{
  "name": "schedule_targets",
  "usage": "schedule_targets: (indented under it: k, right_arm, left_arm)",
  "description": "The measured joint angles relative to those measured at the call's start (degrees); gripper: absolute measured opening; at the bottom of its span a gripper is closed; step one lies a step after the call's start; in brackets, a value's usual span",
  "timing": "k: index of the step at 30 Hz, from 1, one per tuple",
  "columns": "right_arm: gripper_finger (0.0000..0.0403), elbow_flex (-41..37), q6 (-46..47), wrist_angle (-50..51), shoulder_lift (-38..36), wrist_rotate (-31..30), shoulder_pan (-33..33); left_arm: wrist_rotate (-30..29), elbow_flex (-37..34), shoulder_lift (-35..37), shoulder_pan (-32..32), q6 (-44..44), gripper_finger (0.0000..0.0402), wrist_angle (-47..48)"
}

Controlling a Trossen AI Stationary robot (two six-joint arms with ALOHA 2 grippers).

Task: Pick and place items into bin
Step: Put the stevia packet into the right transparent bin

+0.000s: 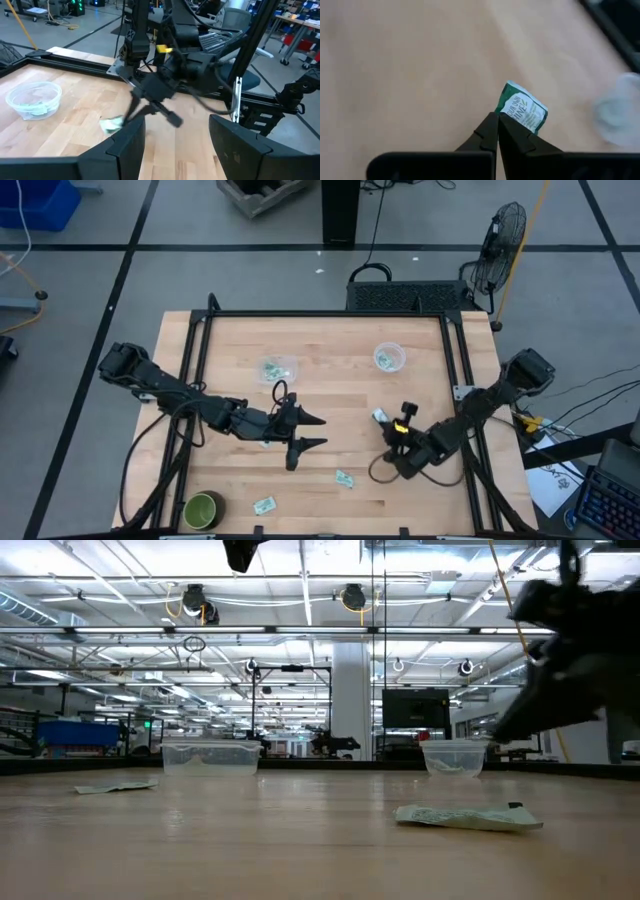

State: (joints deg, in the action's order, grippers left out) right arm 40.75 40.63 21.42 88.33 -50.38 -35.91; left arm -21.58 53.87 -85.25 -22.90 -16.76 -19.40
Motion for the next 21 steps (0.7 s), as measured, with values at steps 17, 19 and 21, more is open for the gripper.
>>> schedule_targets:
  k: [17, 19, 21]
  right_arm:
    - [0.0000, 0.0, -16.2, 1.8, -16.0, 7.9, 37.3]
    - [0.0000, 0.0, -17.8, 1.0, -16.6, 12.5, 42.4]
    - [0.0000, 0.0, -19.5, 0.7, -16.6, 18.1, 47.0]
  left_arm:
    - [0.0, 0.0, 0.0, 0.0, -0.5, 0.0223, 1.7]
    - [0.0, 0.0, 0.0, 0.0, -0.5, 0.0223, 2.2]
    - [0.0, 0.0, 0.0, 0.0, -1.0, 0.0223, 3.0]
